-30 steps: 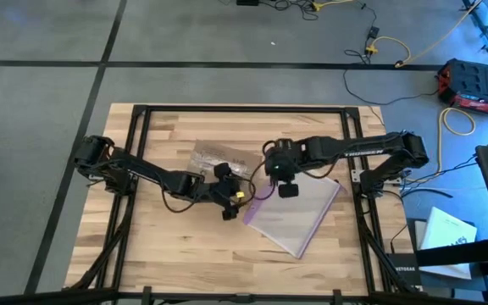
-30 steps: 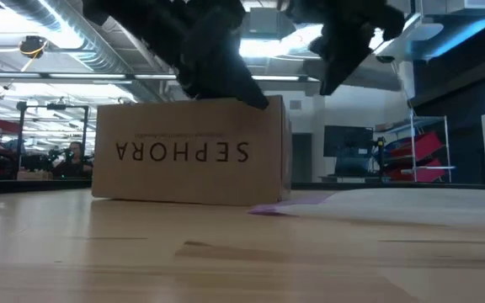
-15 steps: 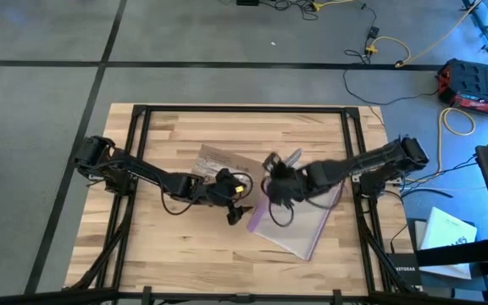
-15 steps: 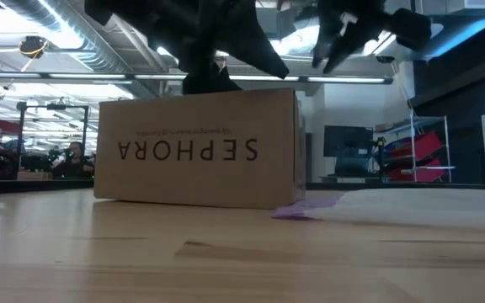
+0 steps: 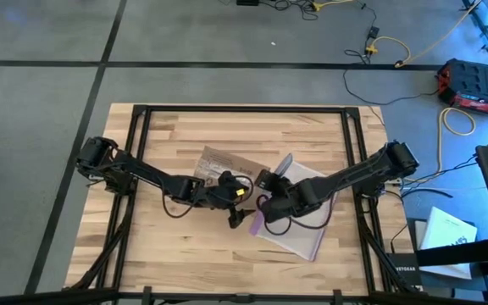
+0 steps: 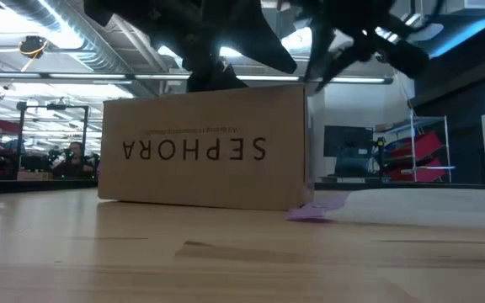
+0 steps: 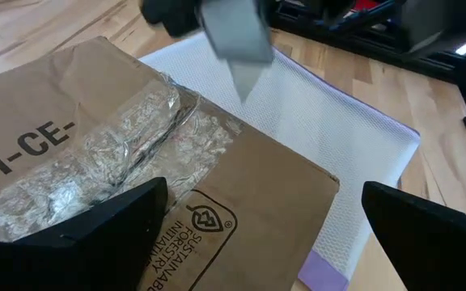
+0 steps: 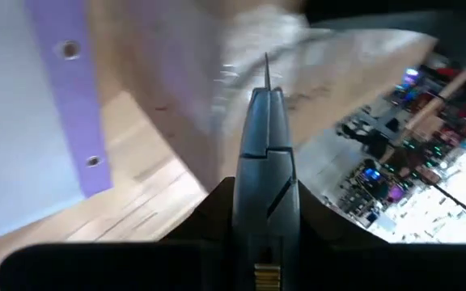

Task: Unpack boxes
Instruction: Open the cardboard box using the cutter

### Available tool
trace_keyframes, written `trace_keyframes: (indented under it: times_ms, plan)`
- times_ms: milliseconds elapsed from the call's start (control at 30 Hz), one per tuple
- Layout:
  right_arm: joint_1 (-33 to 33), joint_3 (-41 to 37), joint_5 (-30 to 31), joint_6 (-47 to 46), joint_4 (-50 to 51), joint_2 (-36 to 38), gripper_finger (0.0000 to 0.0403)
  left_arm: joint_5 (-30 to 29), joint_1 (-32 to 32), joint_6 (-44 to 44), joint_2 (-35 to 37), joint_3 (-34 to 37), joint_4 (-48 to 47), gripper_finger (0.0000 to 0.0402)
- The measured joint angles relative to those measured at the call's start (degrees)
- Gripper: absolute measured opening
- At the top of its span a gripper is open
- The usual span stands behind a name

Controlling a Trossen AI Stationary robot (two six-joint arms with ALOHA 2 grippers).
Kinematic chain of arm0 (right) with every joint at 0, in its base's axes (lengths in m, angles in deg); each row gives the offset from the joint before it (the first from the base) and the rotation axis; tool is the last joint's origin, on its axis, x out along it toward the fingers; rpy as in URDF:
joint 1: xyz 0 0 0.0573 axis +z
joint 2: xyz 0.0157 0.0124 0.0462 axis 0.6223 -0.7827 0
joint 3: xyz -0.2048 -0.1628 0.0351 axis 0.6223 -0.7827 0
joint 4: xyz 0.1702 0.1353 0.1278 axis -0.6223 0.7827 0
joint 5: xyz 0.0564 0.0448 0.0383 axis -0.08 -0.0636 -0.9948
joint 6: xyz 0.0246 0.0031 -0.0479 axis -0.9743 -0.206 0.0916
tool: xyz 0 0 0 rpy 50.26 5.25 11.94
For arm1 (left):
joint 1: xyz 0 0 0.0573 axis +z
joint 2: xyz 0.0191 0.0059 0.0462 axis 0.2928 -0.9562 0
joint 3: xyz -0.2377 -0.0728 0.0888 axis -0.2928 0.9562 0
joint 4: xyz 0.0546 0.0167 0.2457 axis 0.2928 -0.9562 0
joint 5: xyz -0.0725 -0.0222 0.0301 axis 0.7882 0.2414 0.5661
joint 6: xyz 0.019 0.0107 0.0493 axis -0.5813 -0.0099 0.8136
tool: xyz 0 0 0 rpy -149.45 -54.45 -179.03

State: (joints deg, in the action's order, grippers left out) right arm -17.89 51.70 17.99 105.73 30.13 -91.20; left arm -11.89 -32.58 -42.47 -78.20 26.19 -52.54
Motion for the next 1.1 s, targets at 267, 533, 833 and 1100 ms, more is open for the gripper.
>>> trace_keyframes:
  times_ms: [267,533,833,1100]
  plan:
    - [0.0,0.0,-0.28,-1.94,0.26,-0.65,0.0051,0.02,-0.11,1.39,0.02,-0.02,-0.38,0.04]
    - [-0.38,0.02,-3.01,-0.05,1.34,-0.74,0.0051,0.17,0.26,1.53,0.02,0.0,-0.06,0.04]
    - [-1.62,0.04,-2.36,0.2,1.91,-0.82,0.0051,0.04,0.28,3.11,0.02,0.0,0.18,0.04]
    - [-1.92,0.04,-2.63,1.18,1.56,-0.82,0.0051,0.0,0.53,3.25,0.02,0.0,0.31,0.04]
